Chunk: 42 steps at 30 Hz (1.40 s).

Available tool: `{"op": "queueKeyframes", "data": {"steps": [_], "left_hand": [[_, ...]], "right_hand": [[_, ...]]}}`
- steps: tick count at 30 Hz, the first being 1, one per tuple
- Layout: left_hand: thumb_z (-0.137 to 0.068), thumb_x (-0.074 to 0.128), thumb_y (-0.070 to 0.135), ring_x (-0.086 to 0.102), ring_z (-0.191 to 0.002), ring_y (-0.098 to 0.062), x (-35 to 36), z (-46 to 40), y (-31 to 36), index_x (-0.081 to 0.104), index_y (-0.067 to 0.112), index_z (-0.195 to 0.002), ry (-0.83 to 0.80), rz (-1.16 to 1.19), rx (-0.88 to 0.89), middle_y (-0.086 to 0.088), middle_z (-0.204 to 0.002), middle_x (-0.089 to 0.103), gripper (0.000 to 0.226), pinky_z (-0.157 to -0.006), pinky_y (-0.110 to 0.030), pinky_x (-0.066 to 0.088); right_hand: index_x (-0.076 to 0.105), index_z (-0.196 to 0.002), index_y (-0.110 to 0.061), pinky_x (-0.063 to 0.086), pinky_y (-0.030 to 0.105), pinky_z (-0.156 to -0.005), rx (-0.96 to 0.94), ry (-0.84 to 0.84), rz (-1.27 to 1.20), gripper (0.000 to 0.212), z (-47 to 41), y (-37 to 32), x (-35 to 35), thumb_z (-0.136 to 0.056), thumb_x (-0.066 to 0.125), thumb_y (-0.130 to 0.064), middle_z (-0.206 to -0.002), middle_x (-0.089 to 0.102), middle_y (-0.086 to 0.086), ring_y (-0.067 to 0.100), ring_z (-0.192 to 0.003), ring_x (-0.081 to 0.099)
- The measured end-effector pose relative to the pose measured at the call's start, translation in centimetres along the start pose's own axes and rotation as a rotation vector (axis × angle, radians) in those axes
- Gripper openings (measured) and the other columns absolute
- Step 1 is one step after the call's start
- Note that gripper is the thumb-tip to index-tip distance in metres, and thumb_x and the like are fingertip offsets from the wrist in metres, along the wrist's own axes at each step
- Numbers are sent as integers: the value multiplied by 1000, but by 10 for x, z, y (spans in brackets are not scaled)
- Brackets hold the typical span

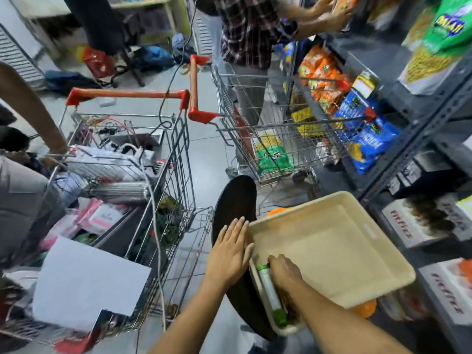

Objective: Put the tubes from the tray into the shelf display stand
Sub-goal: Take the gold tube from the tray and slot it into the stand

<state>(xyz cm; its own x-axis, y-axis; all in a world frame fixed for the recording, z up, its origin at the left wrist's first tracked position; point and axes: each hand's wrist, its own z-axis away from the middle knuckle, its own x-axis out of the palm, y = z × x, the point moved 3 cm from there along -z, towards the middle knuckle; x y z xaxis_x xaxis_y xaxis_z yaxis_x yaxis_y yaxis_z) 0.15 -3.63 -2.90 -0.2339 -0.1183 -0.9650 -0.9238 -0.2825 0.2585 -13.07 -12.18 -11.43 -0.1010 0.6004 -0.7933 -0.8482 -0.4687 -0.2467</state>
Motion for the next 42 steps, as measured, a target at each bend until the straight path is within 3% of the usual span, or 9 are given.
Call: {"op": "queueKeyframes", "data": {"steps": [5, 11, 14, 20, 25, 29, 33, 39, 42], "left_hand": [[-99, 27, 45, 7, -145, -11, 4, -1, -2, 18, 18, -149, 7, 1, -9, 1, -158, 18, 57, -119, -31, 2], [-99, 28, 46, 9, -145, -12, 6, -1, -3, 19, 18, -149, 15, 6, -20, 0, -157, 22, 57, -118, -32, 4], [-98, 26, 48, 13, -144, -15, 2, 2, 1, 24, 16, -148, 11, -21, -3, -2, -156, 26, 58, -117, -31, 3], [-94, 12, 54, 35, -137, -25, -34, -26, 40, 48, 7, -135, 94, -63, 29, -10, -144, 46, 72, -111, -37, 11], [-93, 9, 55, 24, -142, -22, -99, -104, 140, 39, 9, -141, 244, 19, 232, -9, -151, 35, 73, -117, -42, 15], [-92, 19, 45, 34, -137, -31, -150, -146, 249, 45, 3, -136, 334, 47, 515, -16, -146, 41, 65, -114, -46, 24], [-86, 42, 35, 44, -130, -34, -197, -159, 369, 42, 6, -135, 420, 205, 769, -19, -139, 50, 57, -105, -57, 35], [-97, 25, 44, 20, -143, -20, -245, -151, 518, 38, 15, -140, 514, 308, 997, -6, -154, 30, 54, -118, -41, 14], [-99, 28, 46, 19, -143, -19, -261, -145, 574, 40, 16, -139, 553, 364, 1076, -5, -155, 28, 51, -118, -38, 9]], "right_hand": [[51, -113, -8, 49, 38, -87, -1, -39, 75, 25, -8, -8, -8, -89, 46, -10, -120, 59, 16, 33, -111, 58], [65, -113, -10, 52, 35, -88, -161, -257, 104, 29, -4, -11, -41, -85, 64, -16, -118, 67, 16, 31, -105, 64], [68, -109, -12, 52, 35, -91, -234, -212, 58, 27, 17, -8, -74, -82, 68, -13, -115, 69, 13, 29, -106, 63], [61, -99, -11, 44, 34, -75, -325, 122, 38, 14, 86, 11, -201, -85, 63, -11, -105, 64, 13, 30, -98, 58], [55, -104, -20, 50, 43, -81, -344, 498, 93, 13, 192, 41, -327, -91, 56, -22, -105, 63, 9, 29, -96, 57], [53, -97, -24, 50, 41, -73, -280, 805, 139, 16, 294, 74, -411, -93, 49, -39, -95, 66, 8, 31, -89, 60], [61, -87, -20, 48, 36, -68, -80, 1110, 217, 40, 393, 111, -478, -84, 51, -59, -84, 71, 8, 30, -81, 63], [61, -59, -10, 40, 33, -51, 355, 1309, 376, 64, 504, 163, -536, -73, 49, -71, -55, 57, 4, 27, -59, 54], [57, -56, -14, 35, 31, -56, 555, 1310, 453, 64, 544, 192, -555, -76, 46, -74, -55, 51, 1, 27, -62, 51]]}}
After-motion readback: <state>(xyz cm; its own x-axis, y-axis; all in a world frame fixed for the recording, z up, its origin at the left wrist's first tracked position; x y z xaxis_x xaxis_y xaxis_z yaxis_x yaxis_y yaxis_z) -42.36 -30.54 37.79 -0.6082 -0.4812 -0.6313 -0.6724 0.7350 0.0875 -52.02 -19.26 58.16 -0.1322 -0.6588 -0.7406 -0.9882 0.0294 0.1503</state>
